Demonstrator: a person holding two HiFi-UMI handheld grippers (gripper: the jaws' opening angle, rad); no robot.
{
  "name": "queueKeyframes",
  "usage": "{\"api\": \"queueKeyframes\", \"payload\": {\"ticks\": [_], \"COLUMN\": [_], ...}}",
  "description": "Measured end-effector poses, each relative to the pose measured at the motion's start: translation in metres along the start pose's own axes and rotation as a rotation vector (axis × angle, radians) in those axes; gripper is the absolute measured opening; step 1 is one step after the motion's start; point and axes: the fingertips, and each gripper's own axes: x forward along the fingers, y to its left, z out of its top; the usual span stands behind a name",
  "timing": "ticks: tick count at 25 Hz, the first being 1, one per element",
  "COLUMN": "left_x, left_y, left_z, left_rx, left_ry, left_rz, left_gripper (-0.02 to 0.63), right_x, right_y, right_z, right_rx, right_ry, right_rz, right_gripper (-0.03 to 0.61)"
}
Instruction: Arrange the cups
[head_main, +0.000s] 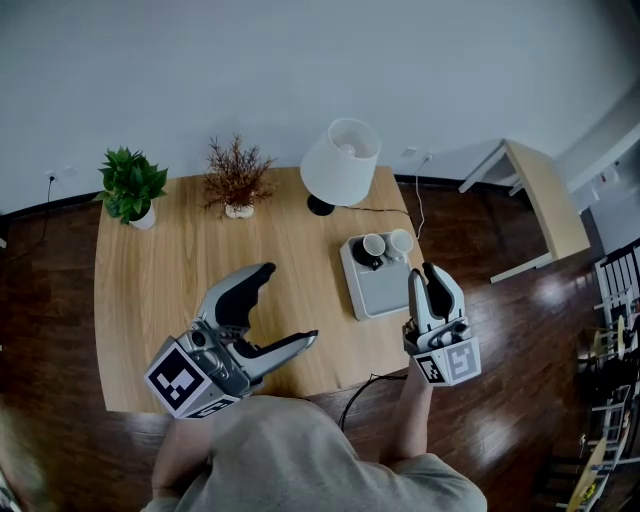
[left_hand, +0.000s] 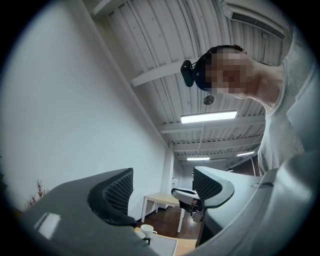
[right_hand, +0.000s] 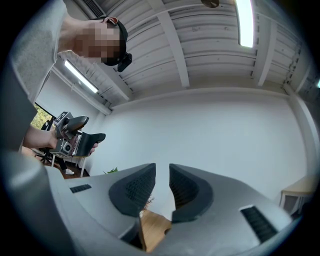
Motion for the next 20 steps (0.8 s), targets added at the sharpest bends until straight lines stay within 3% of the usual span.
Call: {"api": "queueKeyframes", "payload": {"ticks": [20], "left_x": [-0.001], "left_y": [-0.004], "left_z": [-0.005], "left_rx": [0.012], "left_ry": [0.025], "left_rz": [0.017], "left_gripper": [0.375], "right_x": [-0.014], "right_y": [0.000], "right_z": [0.015], "right_rx": [-0.010], "right_ry": [-0.049], "right_rz": [-0.004], "right_gripper": [0.081]}}
